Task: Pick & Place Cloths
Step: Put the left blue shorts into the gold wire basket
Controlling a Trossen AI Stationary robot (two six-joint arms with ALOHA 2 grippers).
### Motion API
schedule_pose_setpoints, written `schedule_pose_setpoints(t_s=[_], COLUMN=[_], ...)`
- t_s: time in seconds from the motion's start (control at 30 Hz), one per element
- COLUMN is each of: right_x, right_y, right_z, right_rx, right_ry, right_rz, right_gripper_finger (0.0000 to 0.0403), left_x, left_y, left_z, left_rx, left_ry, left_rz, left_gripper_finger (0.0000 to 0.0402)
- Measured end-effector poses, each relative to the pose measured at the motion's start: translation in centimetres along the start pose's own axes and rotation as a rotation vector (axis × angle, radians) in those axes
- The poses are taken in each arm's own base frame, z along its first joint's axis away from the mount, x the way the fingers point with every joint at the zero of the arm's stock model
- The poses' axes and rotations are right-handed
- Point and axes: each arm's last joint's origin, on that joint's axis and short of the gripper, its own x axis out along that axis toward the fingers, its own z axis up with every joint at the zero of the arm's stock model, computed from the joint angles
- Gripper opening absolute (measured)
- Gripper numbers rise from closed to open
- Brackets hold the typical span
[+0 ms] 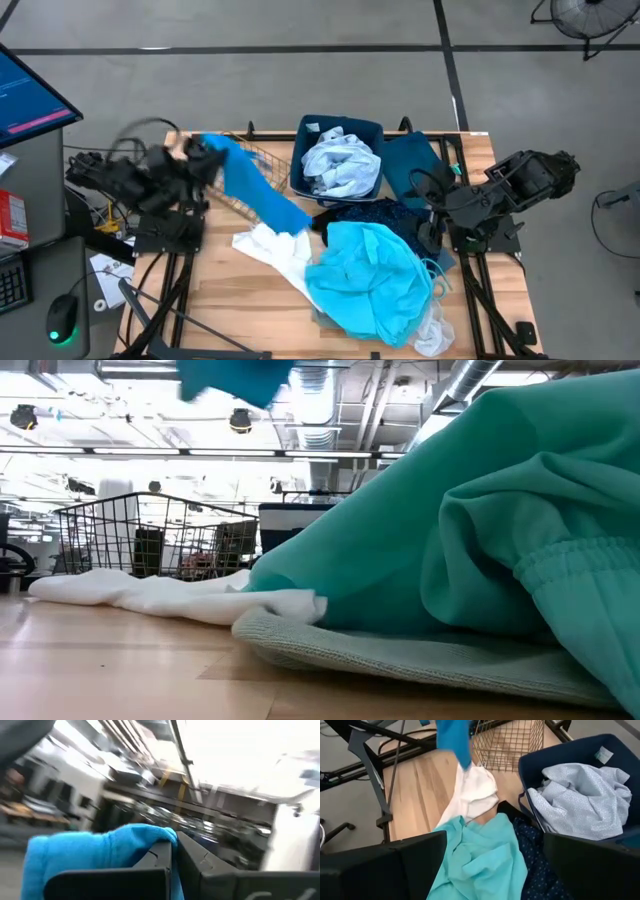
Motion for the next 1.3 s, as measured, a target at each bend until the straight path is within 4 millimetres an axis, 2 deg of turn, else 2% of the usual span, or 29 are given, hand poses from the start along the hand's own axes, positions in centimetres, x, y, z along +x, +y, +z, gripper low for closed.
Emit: schedule_pose_setpoints(t_s=[0.1,0.2,0.3,0.43,0.7,0.97,1.3], right_x=[0.0,0.0,0.0,0.0,0.0,0.0,0.0], right_y=[0.1,0.1,0.3,0.4,0.5,0.5,0.5], right_z=[0.1,0.2,0.3,0.5,0.6,0.6,0.5], right_rx=[0.005,0.016,0.026,0.039,0.064,0.061,-0.012], right_ry=[-0.007,-0.019,-0.034,-0.050,-0.053,-0.052,-0.049], right_rz=[0.004,0.013,0.023,0.036,0.045,0.046,0.048], right_gripper_finger=[0.0327,0.0327,0.0327,0.0327,0.0327,0.0327,0.0327], left_x=[-0.1,-0.3,-0.6,-0.8,-0.2,-0.8,-2.3], left_y=[0.8,1.5,2.1,2.3,3.7,4.4,6.1], left_z=[1.9,2.6,2.5,1.8,0.5,-3.9,-9.3], left_rx=[0.146,0.314,0.449,0.586,0.649,0.753,0.632], left_ry=[-0.002,0.068,0.188,0.306,0.306,0.374,0.320], left_rz=[0.123,0.295,0.476,0.592,0.722,0.777,0.832], left_gripper_finger=[0.0000,0.0000,0.0000,0.0000,0.0000,0.0000,0.0000])
